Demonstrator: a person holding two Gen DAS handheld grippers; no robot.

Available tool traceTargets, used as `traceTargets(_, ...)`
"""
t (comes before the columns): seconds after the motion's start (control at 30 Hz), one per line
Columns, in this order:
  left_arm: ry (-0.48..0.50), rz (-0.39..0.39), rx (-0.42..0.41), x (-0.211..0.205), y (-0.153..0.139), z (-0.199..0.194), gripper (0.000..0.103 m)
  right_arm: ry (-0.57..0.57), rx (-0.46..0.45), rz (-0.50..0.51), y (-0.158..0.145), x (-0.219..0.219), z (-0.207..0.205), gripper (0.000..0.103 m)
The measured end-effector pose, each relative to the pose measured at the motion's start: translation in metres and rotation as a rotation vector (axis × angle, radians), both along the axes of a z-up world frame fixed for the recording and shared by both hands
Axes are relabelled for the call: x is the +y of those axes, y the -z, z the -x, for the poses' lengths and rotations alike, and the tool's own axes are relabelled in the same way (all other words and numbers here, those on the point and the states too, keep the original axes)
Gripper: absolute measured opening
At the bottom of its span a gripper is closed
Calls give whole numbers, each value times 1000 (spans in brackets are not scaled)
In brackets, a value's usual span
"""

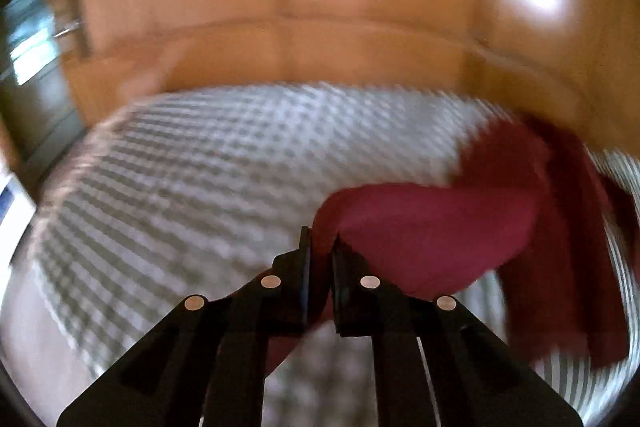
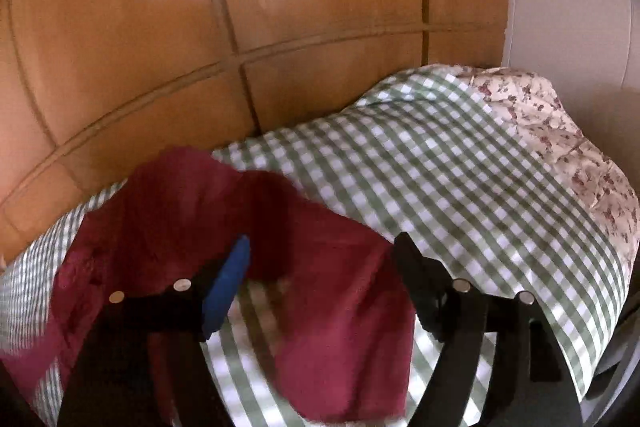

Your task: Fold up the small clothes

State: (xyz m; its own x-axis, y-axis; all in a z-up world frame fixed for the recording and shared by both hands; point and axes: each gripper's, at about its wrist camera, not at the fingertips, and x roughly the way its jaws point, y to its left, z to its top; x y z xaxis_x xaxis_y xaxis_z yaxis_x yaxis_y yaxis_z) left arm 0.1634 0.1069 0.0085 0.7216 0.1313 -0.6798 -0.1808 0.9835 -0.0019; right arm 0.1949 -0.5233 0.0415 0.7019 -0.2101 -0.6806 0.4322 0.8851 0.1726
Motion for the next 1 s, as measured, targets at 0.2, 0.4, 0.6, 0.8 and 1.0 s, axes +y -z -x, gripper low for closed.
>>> traceTargets(0.2, -180, -30, -142, 25, -41, -4, 81, -219, 84, -220, 35, 46, 60, 73)
traceTargets(0.4, 148, 112, -70, -27, -7, 29, 77, -478, 188, -516, 75, 123, 119, 58)
traceTargets(0.6, 411, 418, 192, -80, 60, 47, 71, -508, 138, -672, 82, 161, 133, 56)
traceTargets(0.8, 585, 326, 228, -142, 85, 66, 71, -518, 128, -656, 74, 179, 119, 46)
traceTargets(1.0, 644, 176, 238, -166, 99, 61, 6, -525, 121, -463, 50, 187, 111, 11)
